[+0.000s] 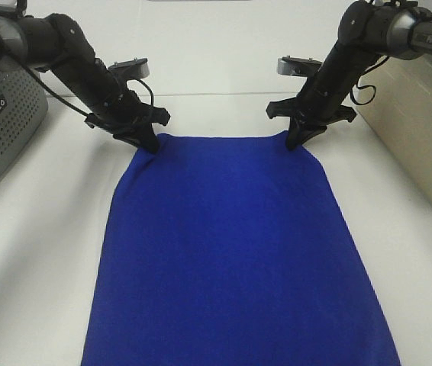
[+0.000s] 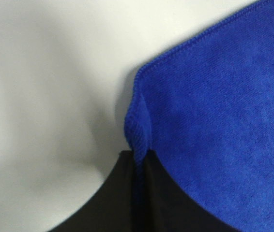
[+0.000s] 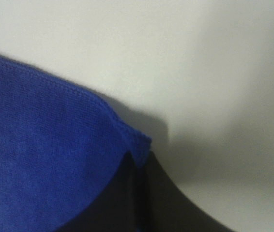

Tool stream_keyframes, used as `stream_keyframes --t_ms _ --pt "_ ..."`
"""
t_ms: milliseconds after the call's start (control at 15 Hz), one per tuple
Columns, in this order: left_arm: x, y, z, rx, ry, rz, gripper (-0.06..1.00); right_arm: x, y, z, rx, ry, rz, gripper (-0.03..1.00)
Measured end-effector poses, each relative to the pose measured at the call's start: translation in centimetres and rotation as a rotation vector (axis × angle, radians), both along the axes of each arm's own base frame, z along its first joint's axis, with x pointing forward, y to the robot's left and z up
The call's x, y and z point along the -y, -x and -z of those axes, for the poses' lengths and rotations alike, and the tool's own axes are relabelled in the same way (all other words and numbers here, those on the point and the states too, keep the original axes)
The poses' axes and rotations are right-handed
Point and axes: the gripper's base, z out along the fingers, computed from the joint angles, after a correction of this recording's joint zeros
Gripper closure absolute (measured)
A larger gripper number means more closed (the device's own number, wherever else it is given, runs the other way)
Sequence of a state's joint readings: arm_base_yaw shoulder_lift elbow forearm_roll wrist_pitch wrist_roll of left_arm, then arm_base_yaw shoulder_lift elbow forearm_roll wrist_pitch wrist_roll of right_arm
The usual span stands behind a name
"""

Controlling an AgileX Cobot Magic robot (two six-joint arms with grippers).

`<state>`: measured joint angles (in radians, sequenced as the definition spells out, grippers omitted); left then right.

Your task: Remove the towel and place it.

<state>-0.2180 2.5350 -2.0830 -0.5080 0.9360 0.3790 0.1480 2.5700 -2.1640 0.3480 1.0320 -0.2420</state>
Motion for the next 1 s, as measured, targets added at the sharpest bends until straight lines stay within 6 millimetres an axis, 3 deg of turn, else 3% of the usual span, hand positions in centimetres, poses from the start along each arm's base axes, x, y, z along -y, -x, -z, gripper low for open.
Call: stream_keyframes --t_ms 533,1000 --pt "-0.2 -2.6 -4.5 0.243 -0.049 -0.002 0.92 -0.2 -2.4 -4.6 0.24 -0.02 0.031 0.95" --pt "-0.5 -4.2 -5.6 0.445 -0.075 -0.026 0.92 0.0 -3.7 -5.6 0.405 -0.007 0.036 0.95"
